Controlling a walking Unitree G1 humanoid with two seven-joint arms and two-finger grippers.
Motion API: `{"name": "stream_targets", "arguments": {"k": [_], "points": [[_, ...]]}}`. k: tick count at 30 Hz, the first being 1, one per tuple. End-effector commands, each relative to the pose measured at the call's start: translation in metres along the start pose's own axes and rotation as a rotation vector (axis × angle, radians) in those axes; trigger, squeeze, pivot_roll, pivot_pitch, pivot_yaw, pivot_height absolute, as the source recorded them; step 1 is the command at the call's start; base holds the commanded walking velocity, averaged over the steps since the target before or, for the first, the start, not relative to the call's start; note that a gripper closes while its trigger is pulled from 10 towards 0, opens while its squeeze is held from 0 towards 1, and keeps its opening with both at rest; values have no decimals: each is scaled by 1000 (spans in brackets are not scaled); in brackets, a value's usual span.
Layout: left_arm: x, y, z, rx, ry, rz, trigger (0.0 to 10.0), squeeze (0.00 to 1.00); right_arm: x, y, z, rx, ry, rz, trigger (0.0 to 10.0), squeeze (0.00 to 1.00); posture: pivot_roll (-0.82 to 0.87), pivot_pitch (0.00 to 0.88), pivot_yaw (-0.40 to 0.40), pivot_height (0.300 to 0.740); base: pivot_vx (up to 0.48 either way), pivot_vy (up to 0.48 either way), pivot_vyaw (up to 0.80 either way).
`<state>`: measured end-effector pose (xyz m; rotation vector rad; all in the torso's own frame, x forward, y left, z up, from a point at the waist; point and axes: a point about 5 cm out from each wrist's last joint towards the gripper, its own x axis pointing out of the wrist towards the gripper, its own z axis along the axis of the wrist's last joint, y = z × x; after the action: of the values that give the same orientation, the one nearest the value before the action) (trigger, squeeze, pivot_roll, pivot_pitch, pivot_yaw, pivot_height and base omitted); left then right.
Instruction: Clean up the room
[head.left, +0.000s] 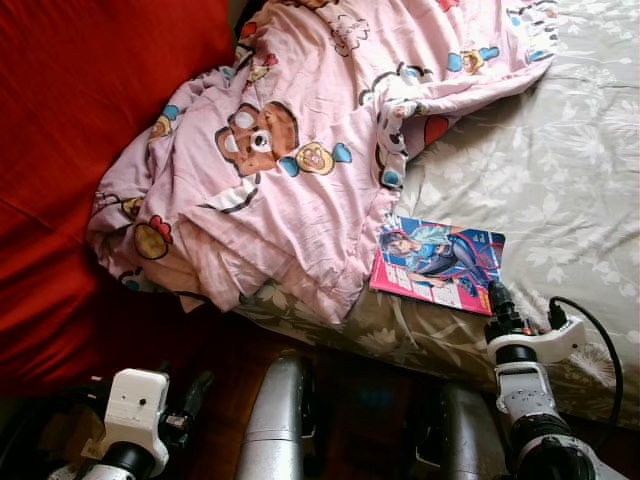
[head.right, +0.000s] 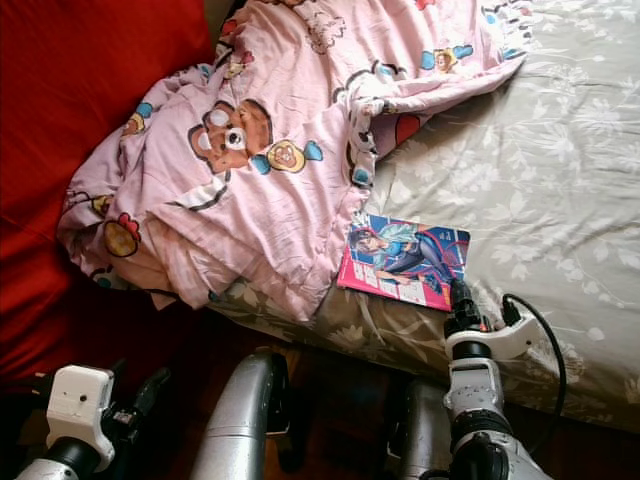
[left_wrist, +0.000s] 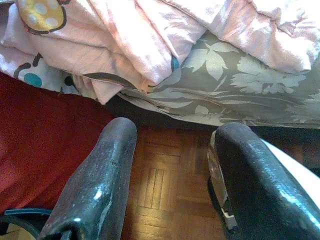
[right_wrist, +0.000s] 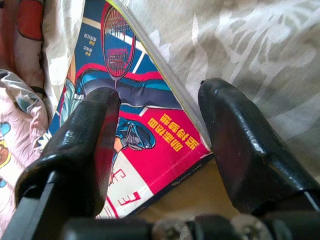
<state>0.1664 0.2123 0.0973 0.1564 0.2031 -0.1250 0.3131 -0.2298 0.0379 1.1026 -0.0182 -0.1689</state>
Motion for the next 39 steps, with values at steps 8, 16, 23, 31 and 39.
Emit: {"name": "stream_targets", "arguments": {"k": [8,16,23,31,39], "points": [[-11,2,-7,8,57,8,10000,0,-18,-16,-31,53,144,-47,10000,0,265,517,204,612,0,0,0],[-14,1,-6,7,63,10,10000,0,-30,-31,-33,99,153,-115,10000,0,270,525,201,612,0,0,0],[-17,1,-6,7,69,13,10000,0,-32,-35,-34,112,148,-143,10000,0,278,532,202,612,0,0,0],[-23,3,-4,13,75,21,10000,0,-36,-37,-48,121,200,-219,10000,0,293,544,210,612,0,0,0],[-21,2,-3,17,74,20,10000,0,-34,-27,-63,125,278,-176,10000,0,294,547,210,612,0,0,0]]}}
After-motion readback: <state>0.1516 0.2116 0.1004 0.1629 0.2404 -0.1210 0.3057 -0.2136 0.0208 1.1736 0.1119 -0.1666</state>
